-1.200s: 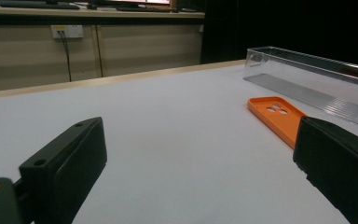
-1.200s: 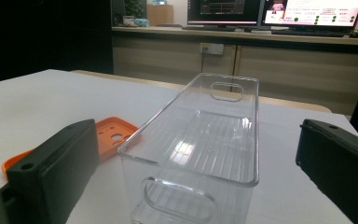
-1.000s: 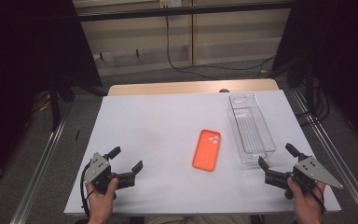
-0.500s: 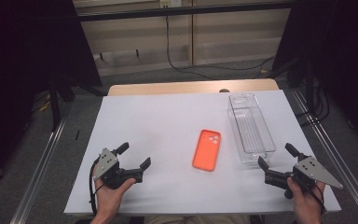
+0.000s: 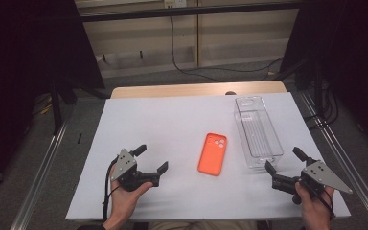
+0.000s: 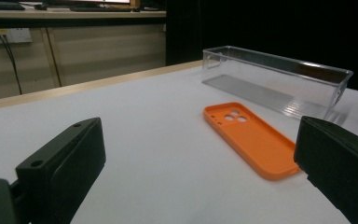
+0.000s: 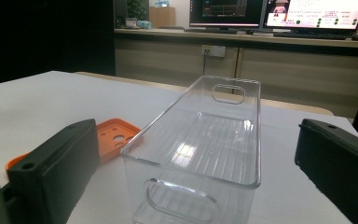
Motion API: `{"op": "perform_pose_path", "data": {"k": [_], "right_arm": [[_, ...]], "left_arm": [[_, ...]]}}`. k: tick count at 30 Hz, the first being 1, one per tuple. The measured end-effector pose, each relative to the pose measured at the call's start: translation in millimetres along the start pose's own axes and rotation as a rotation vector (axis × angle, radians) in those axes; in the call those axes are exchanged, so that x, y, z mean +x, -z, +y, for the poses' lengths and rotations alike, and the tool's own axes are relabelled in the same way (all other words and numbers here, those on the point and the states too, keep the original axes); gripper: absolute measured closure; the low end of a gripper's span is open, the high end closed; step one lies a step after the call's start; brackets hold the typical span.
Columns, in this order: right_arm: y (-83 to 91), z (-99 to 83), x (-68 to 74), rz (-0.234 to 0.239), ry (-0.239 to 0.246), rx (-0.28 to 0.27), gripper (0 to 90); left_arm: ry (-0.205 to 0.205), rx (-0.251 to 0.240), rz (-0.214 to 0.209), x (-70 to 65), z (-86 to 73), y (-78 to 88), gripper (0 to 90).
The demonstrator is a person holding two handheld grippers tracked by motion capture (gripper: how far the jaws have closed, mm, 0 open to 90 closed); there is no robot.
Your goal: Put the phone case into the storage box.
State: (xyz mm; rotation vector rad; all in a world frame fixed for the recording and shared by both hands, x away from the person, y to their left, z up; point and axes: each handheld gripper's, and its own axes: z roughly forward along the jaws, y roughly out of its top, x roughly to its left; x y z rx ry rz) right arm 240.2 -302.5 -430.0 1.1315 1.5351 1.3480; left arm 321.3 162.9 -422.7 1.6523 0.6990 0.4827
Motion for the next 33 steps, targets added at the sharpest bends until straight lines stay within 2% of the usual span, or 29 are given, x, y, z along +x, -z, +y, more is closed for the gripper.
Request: {"op": "perform_pose_path", "data": {"k": [4,5,7,10,14,22,26,28,33], "right_arm": [[-0.4,-0.2,1.3,0.013,-0.005,0.002,0.0],[-0.3,-0.2,1.1,0.011,-0.005,0.002,0.0],[-0.3,-0.2,0.9,0.010,-0.004,0.001,0.0],[-0.4,-0.2,0.9,0.014,0.001,0.004,0.0],[-0.5,-0.3,1.1,0.014,0.003,0.008,0.0],[-0.1,-0.2,0.9,0.014,0.007,0.007,0.0],[-0.2,-0.4,1.1,0.011,0.008,0.009,0.0],[-0.6,-0.5,1.3,0.012,0.011,0.009,0.0],[-0.2,-0.3,1.2,0.010,0.010,0.009,0.0]], "left_arm": [[-0.013,0.001,-0.023,-6.9,2.0,-8.8,2.1],[-0.026,0.000,-0.030,-9.5,2.3,-13.2,2.2],[-0.020,0.001,-0.039,-11.0,2.0,-15.4,2.3],[-0.033,0.016,-0.046,-13.9,1.2,-22.0,2.3],[-0.027,0.044,-0.069,-20.5,0.5,-34.2,2.2],[-0.032,0.057,-0.087,-25.9,2.6,-46.7,2.3],[-0.019,0.066,-0.092,-26.8,6.4,-53.5,2.2],[-0.038,0.074,-0.086,-28.0,9.0,-58.5,2.2],[-0.037,0.106,-0.116,-31.1,15.0,-72.8,2.7]]}}
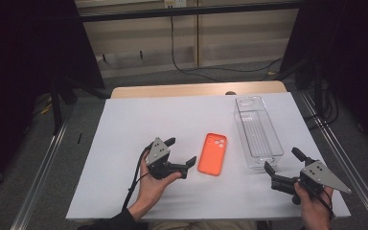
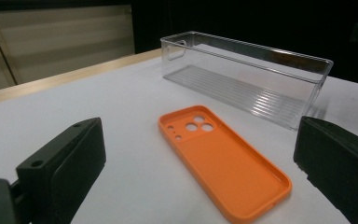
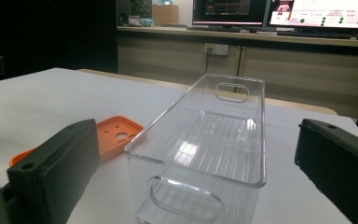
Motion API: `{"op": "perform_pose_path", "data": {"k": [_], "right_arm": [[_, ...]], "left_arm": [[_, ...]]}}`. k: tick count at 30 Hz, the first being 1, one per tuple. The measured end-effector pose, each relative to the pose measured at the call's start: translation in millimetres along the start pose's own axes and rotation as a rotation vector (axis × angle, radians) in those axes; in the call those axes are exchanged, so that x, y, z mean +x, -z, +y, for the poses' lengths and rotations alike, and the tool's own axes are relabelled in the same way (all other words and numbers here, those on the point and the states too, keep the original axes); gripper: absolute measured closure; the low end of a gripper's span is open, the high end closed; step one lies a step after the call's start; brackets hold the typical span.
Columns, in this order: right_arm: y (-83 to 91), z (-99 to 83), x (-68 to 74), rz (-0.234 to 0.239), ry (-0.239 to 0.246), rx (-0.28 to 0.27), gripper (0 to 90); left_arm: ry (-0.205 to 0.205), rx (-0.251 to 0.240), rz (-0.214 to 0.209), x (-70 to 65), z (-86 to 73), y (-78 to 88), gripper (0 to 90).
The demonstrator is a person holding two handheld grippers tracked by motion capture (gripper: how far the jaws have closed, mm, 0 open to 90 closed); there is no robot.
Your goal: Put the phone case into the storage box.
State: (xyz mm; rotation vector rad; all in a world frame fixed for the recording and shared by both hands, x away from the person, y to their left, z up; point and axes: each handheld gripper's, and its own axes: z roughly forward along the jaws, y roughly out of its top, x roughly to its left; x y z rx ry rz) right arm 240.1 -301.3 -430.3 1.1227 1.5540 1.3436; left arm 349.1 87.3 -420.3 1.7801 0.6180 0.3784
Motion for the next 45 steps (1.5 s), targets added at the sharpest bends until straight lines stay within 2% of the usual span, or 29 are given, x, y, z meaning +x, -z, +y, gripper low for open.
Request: {"op": "perform_pose_path", "data": {"k": [6,8,11,13,21,28,29,30,32,33,35,37,38,39,45], "right_arm": [[0.4,-0.1,0.1,0.002,0.000,0.001,0.0],[0.1,-0.1,0.0,0.002,0.002,0.001,0.0],[-0.1,0.0,0.3,0.003,0.001,0.000,0.0],[0.0,0.0,0.2,0.003,0.003,0.001,0.0],[0.1,-0.1,-0.1,0.004,0.001,0.002,0.0],[0.2,-0.1,-0.3,0.004,0.003,0.003,0.0],[0.3,0.0,-0.1,0.001,0.002,0.003,0.0],[0.6,0.0,-0.2,0.003,0.004,0.001,0.0],[0.5,-0.1,-0.3,0.003,0.003,0.002,0.0],[0.5,-0.1,-0.3,0.001,0.003,0.004,0.0],[0.1,-0.1,0.1,0.004,0.006,0.003,0.0],[0.1,-0.1,0.1,0.005,0.006,0.003,0.0],[0.2,-0.1,-0.1,0.003,0.006,0.003,0.0],[0.3,-0.1,-0.3,0.005,0.005,0.005,0.0],[0.4,-0.1,-0.3,0.006,0.007,0.006,0.0]], "left_arm": [[-0.012,0.001,0.001,-0.1,3.6,-7.7,4.5],[-0.022,0.015,-0.003,0.0,4.1,-10.9,4.5],[-0.012,0.031,-0.022,0.1,4.7,-16.8,4.5],[-0.012,0.055,-0.009,0.0,5.2,-22.0,4.5],[-0.013,0.087,-0.009,2.2,4.6,-33.2,5.6],[-0.027,0.126,-0.027,-1.1,5.5,-46.8,3.0],[-0.021,0.137,-0.027,-1.8,4.8,-48.0,3.0],[-0.003,0.172,-0.026,-3.1,3.3,-51.4,2.9],[-0.003,0.177,-0.022,-3.8,2.2,-53.7,2.9],[-0.015,0.198,-0.016,-4.3,1.9,-55.4,3.0],[-0.006,0.227,-0.014,-5.5,2.8,-60.4,3.0],[0.002,0.224,-0.014,-5.9,3.6,-61.8,3.1],[0.000,0.234,-0.013,-5.8,5.0,-63.0,3.0],[0.015,0.254,-0.012,-5.0,7.0,-65.3,2.9],[0.051,0.301,-0.006,-3.9,7.9,-74.7,3.0]]}}
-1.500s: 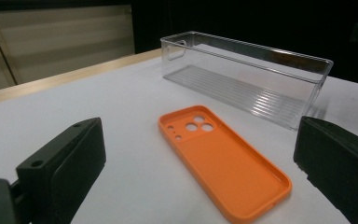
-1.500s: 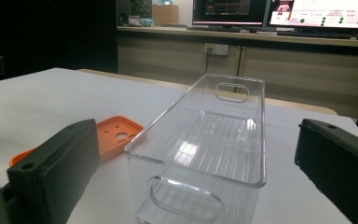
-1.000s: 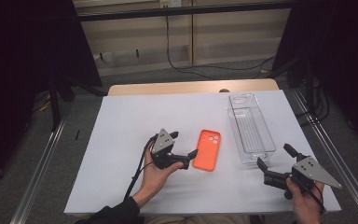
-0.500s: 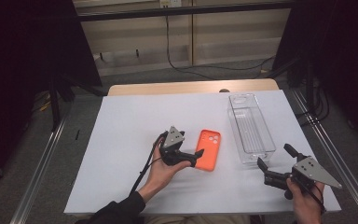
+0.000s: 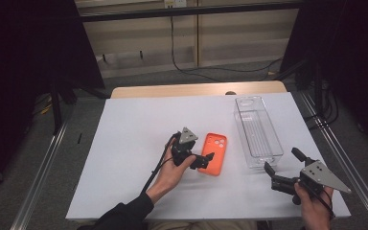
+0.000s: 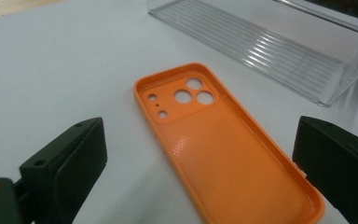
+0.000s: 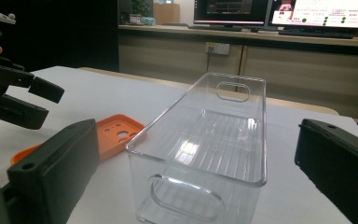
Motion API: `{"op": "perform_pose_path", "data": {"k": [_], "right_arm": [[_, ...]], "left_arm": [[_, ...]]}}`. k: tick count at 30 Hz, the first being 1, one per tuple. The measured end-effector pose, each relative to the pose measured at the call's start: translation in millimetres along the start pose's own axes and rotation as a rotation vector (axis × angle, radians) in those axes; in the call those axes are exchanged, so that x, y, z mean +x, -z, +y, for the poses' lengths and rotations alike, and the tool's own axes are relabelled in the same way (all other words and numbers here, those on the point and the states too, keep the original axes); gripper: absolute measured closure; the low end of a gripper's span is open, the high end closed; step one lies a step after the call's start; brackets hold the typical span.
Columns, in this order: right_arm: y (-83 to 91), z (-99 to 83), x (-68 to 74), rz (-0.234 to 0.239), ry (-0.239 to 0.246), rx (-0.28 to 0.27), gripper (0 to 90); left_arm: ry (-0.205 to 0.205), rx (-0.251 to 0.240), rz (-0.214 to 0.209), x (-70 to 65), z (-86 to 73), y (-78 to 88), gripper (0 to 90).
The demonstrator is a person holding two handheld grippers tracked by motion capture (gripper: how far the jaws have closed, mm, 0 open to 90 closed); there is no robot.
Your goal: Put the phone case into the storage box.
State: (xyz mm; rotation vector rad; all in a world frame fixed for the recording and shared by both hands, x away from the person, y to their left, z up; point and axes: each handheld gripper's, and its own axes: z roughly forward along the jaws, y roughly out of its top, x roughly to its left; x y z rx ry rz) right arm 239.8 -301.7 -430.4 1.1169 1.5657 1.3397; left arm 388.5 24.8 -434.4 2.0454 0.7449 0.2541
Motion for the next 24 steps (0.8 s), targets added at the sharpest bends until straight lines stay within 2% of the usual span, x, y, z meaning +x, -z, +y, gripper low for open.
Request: {"op": "perform_pose_path", "data": {"k": [3,4,9,10,12,14,16,17,18,24], "right_arm": [[0.0,0.0,-0.1,-0.001,0.000,-0.002,0.0],[0.0,0.0,-0.2,0.001,-0.001,-0.001,0.0],[0.0,0.0,-0.2,-0.002,0.001,-0.002,0.0],[0.1,0.1,-0.2,-0.003,-0.001,-0.001,0.0],[0.0,0.0,-0.2,-0.001,-0.001,-0.001,0.0],[-0.3,0.0,0.0,0.000,0.003,-0.001,0.0],[-0.1,0.0,0.1,-0.001,0.003,-0.001,0.0],[0.1,-0.1,0.0,0.001,0.002,0.000,0.0],[0.1,-0.1,-0.3,0.001,0.003,0.001,0.0],[0.1,-0.1,0.1,0.004,0.001,0.001,0.0]], "left_arm": [[0.018,0.085,-0.019,2.2,3.2,-6.0,3.0],[0.023,0.094,-0.027,2.1,4.1,-8.0,2.9],[0.045,0.087,-0.035,-0.3,6.3,-16.2,3.2],[0.041,0.105,-0.035,-1.1,7.0,-18.0,3.2],[0.023,0.134,-0.017,-2.8,8.4,-22.2,3.0],[0.005,0.144,0.028,-6.4,8.7,-30.6,3.2],[0.017,0.141,0.025,-6.6,8.4,-32.7,3.2],[0.035,0.138,0.001,-6.5,8.3,-34.9,3.5],[0.042,0.145,-0.006,-7.0,8.8,-36.6,3.7],[0.040,0.166,0.010,-10.6,11.3,-45.2,3.8]]}}
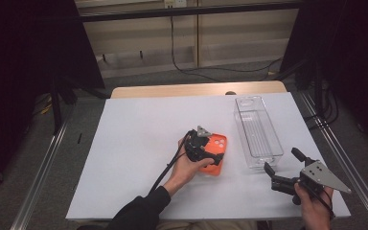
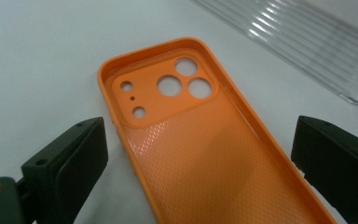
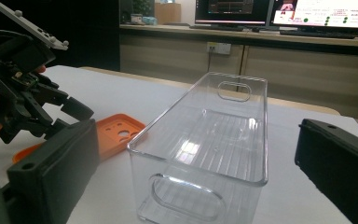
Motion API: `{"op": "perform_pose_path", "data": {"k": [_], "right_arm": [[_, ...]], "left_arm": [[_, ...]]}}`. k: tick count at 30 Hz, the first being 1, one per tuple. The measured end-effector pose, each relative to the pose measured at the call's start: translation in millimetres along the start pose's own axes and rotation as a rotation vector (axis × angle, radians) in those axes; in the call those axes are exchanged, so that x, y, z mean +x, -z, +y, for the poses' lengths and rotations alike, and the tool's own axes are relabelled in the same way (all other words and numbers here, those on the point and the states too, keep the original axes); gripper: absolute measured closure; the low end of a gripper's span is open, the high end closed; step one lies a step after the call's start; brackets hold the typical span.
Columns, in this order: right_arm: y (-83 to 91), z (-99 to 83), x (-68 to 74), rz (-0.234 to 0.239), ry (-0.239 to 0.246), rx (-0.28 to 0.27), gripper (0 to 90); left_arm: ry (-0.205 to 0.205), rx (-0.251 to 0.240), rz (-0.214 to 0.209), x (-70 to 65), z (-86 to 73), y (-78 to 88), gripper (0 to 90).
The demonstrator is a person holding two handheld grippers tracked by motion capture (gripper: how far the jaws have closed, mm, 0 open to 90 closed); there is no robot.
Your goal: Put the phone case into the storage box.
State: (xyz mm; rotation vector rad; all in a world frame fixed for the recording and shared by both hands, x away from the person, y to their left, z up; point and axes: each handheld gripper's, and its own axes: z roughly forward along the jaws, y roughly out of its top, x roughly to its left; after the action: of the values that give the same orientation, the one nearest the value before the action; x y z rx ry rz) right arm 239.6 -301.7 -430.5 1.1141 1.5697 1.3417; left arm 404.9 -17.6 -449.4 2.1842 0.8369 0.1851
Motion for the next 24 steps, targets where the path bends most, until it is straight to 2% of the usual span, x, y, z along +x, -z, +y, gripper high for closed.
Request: {"op": "perform_pose_path", "data": {"k": [3,5,12,16,19,24], "right_arm": [[0.2,0.1,-0.1,-0.006,0.000,-0.001,0.0],[0.2,0.1,-0.2,-0.006,0.000,-0.001,0.0],[0.4,0.1,-0.2,-0.009,0.001,-0.002,0.0],[0.4,0.1,-0.2,-0.008,0.001,-0.001,0.0],[0.4,0.1,-0.3,-0.009,0.003,-0.001,0.0],[0.4,0.1,-0.1,-0.007,0.002,-0.002,0.0]], "left_arm": [[0.018,-0.002,-0.002,-1.2,2.1,-4.0,3.8],[0.015,0.020,-0.002,-2.7,3.2,-7.2,3.8],[0.011,0.043,0.051,-7.5,6.6,-14.1,2.9],[0.035,0.056,0.061,-8.0,6.1,-17.3,3.2],[0.014,0.066,0.082,-10.2,5.7,-19.0,2.2],[0.013,0.071,0.104,-12.6,6.3,-20.6,2.1]]}}
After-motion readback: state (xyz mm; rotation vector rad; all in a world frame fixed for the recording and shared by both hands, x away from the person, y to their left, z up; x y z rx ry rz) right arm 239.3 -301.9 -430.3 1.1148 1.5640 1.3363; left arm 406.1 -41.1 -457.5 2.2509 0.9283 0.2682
